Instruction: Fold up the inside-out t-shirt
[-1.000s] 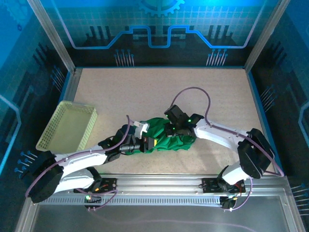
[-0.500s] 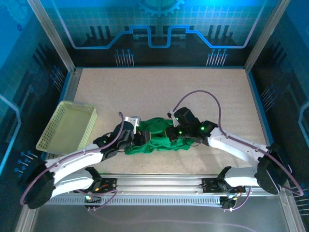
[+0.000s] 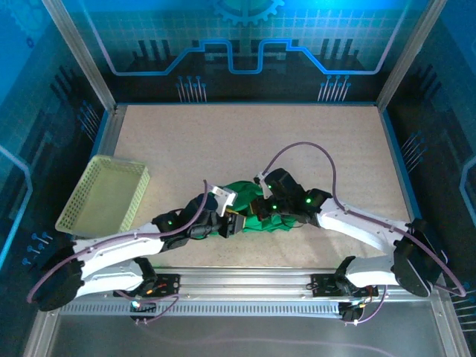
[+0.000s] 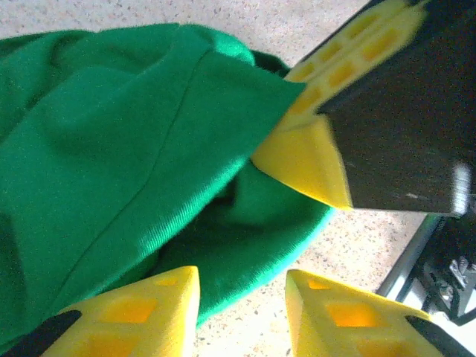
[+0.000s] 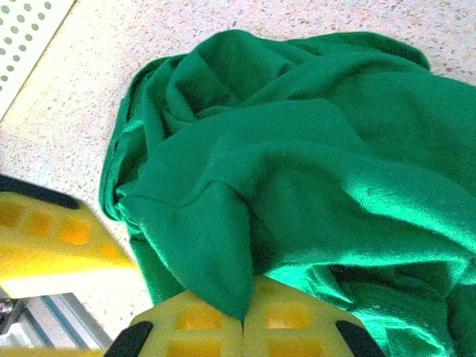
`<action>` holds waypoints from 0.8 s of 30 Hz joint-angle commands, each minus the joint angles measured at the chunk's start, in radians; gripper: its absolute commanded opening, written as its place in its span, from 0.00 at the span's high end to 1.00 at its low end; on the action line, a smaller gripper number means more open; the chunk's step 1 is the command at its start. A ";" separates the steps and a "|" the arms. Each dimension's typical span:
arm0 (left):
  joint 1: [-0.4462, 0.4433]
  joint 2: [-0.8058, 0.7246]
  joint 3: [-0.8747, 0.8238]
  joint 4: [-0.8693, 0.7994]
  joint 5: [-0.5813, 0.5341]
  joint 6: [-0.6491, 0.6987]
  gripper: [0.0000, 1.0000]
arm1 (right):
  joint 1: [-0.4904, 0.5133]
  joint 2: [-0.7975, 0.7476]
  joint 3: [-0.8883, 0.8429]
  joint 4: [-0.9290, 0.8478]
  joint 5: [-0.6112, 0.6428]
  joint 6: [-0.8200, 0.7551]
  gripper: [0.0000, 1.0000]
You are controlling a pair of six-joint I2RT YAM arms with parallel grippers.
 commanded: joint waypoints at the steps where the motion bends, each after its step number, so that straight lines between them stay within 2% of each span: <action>1: -0.004 0.042 0.037 0.091 -0.030 0.010 0.72 | 0.016 -0.036 0.005 0.014 -0.008 -0.020 1.00; 4: -0.004 0.091 0.049 0.111 -0.096 0.014 0.77 | 0.021 -0.047 -0.007 0.018 -0.006 -0.018 1.00; 7: -0.004 0.135 0.062 0.106 -0.152 0.021 0.75 | 0.023 -0.054 -0.011 0.015 -0.007 -0.016 1.00; 14: 0.002 0.130 0.049 0.122 -0.229 0.023 0.60 | 0.030 -0.061 -0.012 0.007 -0.016 -0.026 1.00; 20: 0.034 0.152 0.050 0.154 -0.148 0.014 0.47 | 0.035 -0.069 -0.032 0.015 -0.012 -0.014 0.98; 24: 0.032 0.238 0.081 0.115 -0.097 0.015 0.49 | 0.034 -0.073 -0.036 0.003 0.044 0.024 0.94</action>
